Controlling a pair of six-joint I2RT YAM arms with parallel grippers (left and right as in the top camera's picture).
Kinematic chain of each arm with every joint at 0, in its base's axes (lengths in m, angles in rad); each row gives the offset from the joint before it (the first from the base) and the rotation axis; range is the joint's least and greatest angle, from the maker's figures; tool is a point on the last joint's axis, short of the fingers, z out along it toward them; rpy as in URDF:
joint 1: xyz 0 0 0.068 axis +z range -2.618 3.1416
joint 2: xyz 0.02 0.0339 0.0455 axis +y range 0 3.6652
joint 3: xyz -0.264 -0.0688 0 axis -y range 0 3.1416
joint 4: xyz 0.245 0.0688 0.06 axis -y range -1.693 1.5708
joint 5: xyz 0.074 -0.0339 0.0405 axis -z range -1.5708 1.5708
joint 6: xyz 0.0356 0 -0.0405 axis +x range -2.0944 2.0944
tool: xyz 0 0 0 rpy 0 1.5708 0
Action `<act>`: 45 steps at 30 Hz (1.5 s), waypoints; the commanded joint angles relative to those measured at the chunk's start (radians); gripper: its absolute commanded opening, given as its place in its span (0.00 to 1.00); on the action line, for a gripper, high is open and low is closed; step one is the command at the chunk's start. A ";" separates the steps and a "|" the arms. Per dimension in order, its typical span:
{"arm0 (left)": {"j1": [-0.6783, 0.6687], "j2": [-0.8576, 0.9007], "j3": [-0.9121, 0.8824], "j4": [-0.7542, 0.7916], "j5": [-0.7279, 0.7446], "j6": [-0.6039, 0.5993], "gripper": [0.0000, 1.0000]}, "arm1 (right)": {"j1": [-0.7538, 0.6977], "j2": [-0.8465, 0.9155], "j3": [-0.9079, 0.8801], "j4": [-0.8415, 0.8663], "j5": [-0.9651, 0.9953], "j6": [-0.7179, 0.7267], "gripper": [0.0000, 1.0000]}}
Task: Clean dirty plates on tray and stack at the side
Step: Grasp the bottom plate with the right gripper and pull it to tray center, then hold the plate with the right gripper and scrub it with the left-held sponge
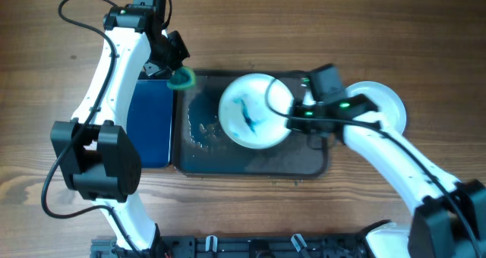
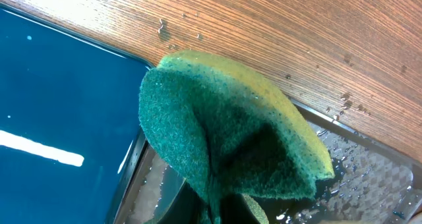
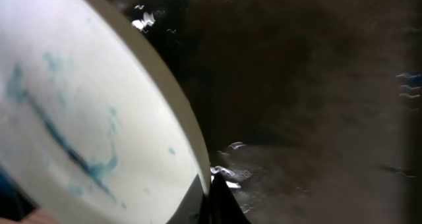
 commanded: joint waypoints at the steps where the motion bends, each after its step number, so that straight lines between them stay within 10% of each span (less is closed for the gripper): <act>1: -0.005 -0.026 0.019 0.002 -0.010 0.019 0.04 | 0.082 0.144 0.041 0.062 0.018 0.187 0.04; 4: -0.005 -0.024 0.019 0.000 -0.010 0.019 0.04 | 0.121 0.299 0.155 0.070 -0.053 0.138 0.06; 5: -0.005 -0.024 0.018 -0.003 -0.010 0.019 0.04 | 0.127 0.321 0.185 0.047 -0.057 0.110 0.27; 8: -0.005 -0.024 0.014 -0.010 -0.010 0.020 0.04 | 0.121 0.321 0.259 -0.023 -0.089 -0.090 0.45; 15: -0.005 -0.024 0.014 -0.002 -0.010 0.020 0.04 | 0.044 0.487 0.483 -0.153 -0.046 -0.496 0.53; 19: -0.005 -0.024 0.014 0.008 -0.010 0.019 0.04 | 0.040 0.623 0.572 -0.218 -0.194 -0.480 0.52; 24: -0.027 -0.021 0.013 0.032 -0.010 0.015 0.04 | 0.035 0.645 0.571 -0.216 -0.203 -0.294 0.04; 29: -0.103 0.023 -0.065 0.034 -0.010 -0.001 0.04 | 0.042 0.645 0.557 -0.303 -0.065 0.056 0.04; 40: -0.194 0.043 -0.476 0.386 0.011 0.166 0.04 | -0.023 0.645 0.551 -0.257 -0.243 -0.306 0.05; 45: -0.240 0.066 -0.561 0.534 0.439 0.408 0.04 | -0.031 0.645 0.551 -0.257 -0.251 -0.328 0.04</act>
